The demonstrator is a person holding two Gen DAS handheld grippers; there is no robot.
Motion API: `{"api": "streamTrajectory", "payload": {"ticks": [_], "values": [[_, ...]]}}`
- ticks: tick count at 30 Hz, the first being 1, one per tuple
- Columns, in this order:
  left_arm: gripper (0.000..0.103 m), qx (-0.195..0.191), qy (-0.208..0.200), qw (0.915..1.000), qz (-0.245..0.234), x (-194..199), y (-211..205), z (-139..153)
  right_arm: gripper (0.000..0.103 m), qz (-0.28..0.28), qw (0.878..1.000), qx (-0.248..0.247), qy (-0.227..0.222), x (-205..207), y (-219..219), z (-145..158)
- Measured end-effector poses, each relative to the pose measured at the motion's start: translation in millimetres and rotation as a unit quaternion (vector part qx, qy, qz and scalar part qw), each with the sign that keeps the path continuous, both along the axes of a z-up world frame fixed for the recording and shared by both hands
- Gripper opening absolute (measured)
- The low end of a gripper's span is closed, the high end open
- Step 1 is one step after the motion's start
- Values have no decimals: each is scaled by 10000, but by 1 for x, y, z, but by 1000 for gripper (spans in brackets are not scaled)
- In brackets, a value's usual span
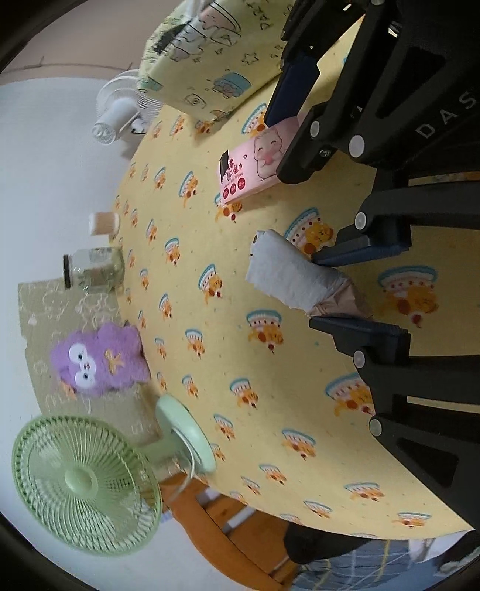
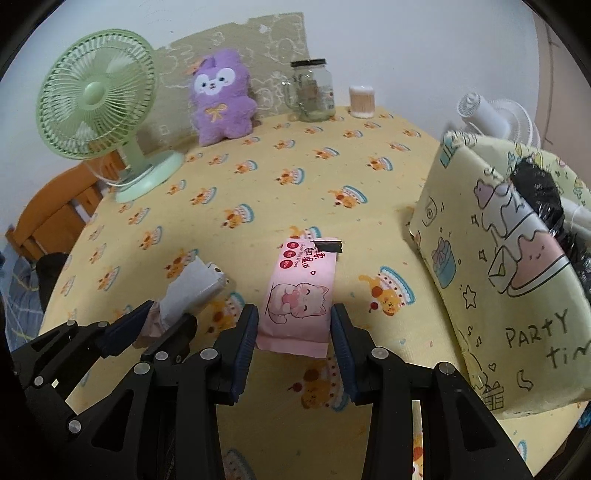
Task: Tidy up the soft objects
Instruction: 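Lift the rolled towel with the left tool while the right tool carries the pink packet toward the box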
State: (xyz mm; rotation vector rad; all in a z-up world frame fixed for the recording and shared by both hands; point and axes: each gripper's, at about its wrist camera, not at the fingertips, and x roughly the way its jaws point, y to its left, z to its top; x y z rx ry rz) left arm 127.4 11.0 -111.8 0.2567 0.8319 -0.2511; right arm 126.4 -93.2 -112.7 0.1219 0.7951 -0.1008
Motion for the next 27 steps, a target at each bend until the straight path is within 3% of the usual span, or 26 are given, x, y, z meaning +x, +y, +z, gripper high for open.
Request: {"api": "streamTrajectory", "payload": {"ticks": [12,27], "values": [[26,-147,-305,9971,680,-37,14,26,43,585,9978,-201,-219,-26,13,28],[27,-316,-764,9922,935,-81,15,71,43,994,9922,-279,-700,-68,19,74]]}}
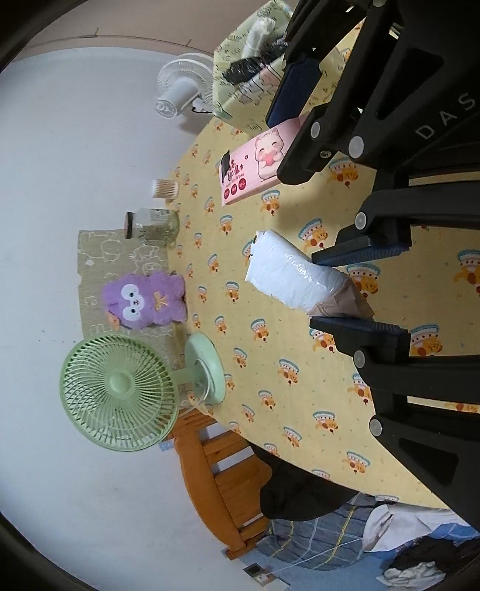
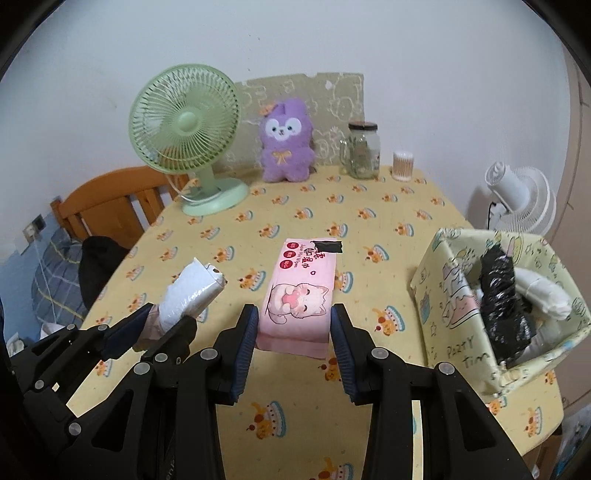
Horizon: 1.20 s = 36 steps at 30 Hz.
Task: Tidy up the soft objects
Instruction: 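Lift the rolled towel with the left tool while the right tool carries the pink packet toward the box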
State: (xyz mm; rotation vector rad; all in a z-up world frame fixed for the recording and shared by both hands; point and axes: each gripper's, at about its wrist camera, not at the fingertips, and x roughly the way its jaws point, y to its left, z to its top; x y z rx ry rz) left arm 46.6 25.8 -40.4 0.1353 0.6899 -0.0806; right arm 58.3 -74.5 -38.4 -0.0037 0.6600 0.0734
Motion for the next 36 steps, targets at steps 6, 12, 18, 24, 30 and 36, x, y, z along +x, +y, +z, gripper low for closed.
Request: {"api": "streamTrajectory", "payload": {"ticks": [6,12,18,24,30,36], "values": [[27,-38,-185,9998,21,-12,-2,18,43,61,9998,21,-179,-13,0,18],[27,-51,-312,9995,39,-17,-8,34,43,109,9994,53,-322,-20,-6,34],[27,-105,-442,9990,49,-19,-20,43,43,127,9989,102,-442,-23,-18,45],[27,-114,-486,9988,18,-17,-35,44,43,86,9987,102,-486,-22,-32,48],[27,-146,-559,9983,-46,-14,-52,47,43,-1,9983,82,-573,-21,-51,52],[27,-189,-609,9978,-176,-11,-70,50,43,-90,9979,79,-640,-18,-68,56]]}}
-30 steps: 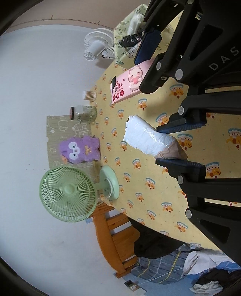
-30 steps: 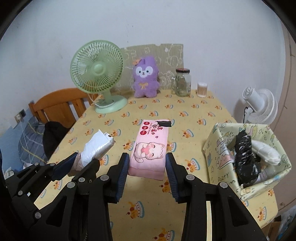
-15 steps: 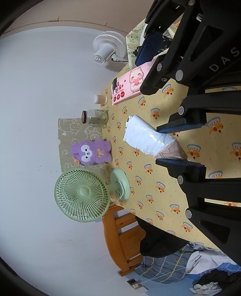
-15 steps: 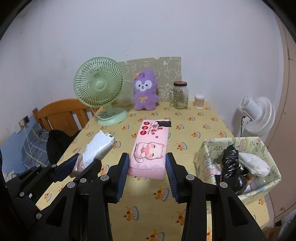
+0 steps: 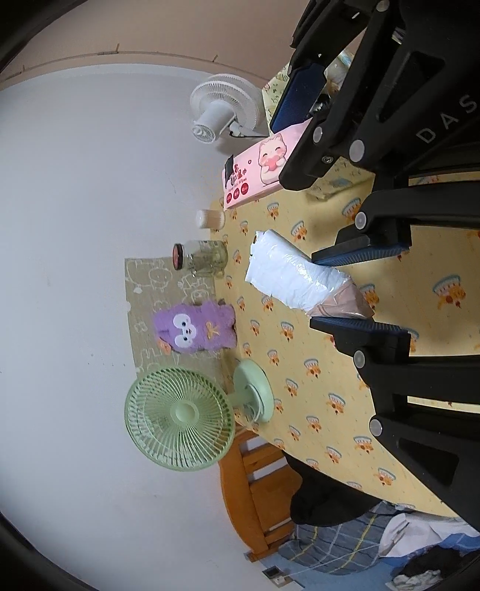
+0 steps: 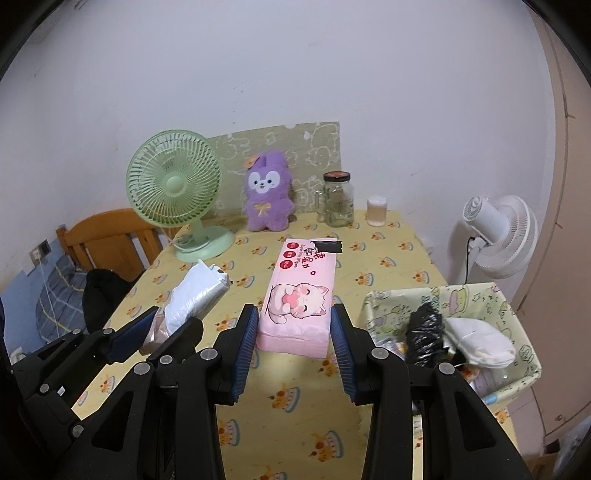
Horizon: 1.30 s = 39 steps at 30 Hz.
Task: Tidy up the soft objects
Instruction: 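Lift the rolled towel with the left tool while the right tool carries the pink packet toward the box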
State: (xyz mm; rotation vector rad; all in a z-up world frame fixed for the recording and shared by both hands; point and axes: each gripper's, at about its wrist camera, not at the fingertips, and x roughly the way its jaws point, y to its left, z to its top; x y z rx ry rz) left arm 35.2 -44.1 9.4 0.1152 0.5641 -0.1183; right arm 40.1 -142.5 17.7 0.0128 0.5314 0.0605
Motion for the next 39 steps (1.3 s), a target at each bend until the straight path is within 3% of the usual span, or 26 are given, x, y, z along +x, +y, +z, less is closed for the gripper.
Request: {"api": "streamTrajectory", "payload": {"ticks": [26,39], "values": [[27,-161,-70,9982,-570,15,-68,-5,43,-367,9992,-50,-150,3,-68,3],[28,-217,135,9949,-975,25,-110,-21,43,-670,9977,-60,-39,5,-110,-10]]}}
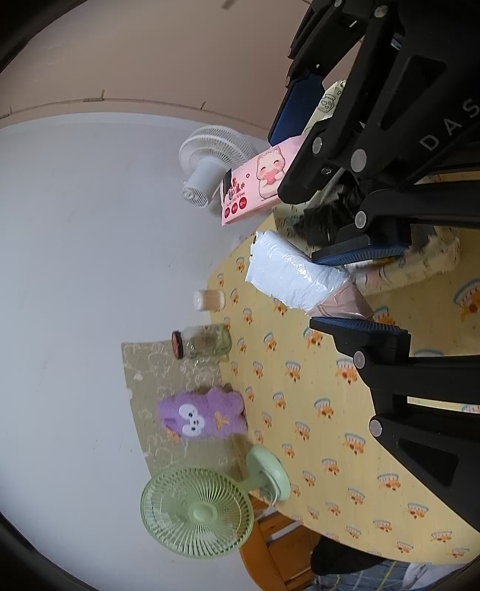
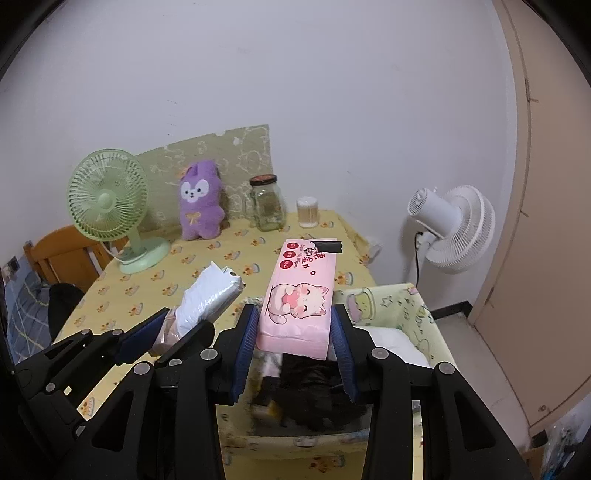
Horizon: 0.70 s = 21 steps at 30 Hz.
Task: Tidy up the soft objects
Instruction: 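Lift the rolled towel with the left tool while the right tool carries the pink packet toward the box, then lower the pink packet into the box with the right tool while the left tool releases the towel inside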
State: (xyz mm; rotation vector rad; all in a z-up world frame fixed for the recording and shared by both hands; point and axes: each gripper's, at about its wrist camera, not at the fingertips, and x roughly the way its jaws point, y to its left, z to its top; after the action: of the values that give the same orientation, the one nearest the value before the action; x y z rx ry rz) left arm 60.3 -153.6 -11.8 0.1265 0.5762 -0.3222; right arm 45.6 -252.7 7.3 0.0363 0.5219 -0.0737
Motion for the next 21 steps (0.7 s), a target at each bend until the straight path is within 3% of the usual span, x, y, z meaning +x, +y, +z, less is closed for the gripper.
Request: {"api": "streamTrajectory", "payload": {"ticks": [13,19,21], "values": [[30,-18,301,9988,-393,9,-38,-19,43,-279,9994,42,206,6,-37,-17],[39,73,440,9978,-489,14,-49,-27,43,-452,9985,126,272,8,-49,-24],[49,149,541,9970,-531,14,-52,-30,43,-466,9983,134,315,10,-51,-26]]}}
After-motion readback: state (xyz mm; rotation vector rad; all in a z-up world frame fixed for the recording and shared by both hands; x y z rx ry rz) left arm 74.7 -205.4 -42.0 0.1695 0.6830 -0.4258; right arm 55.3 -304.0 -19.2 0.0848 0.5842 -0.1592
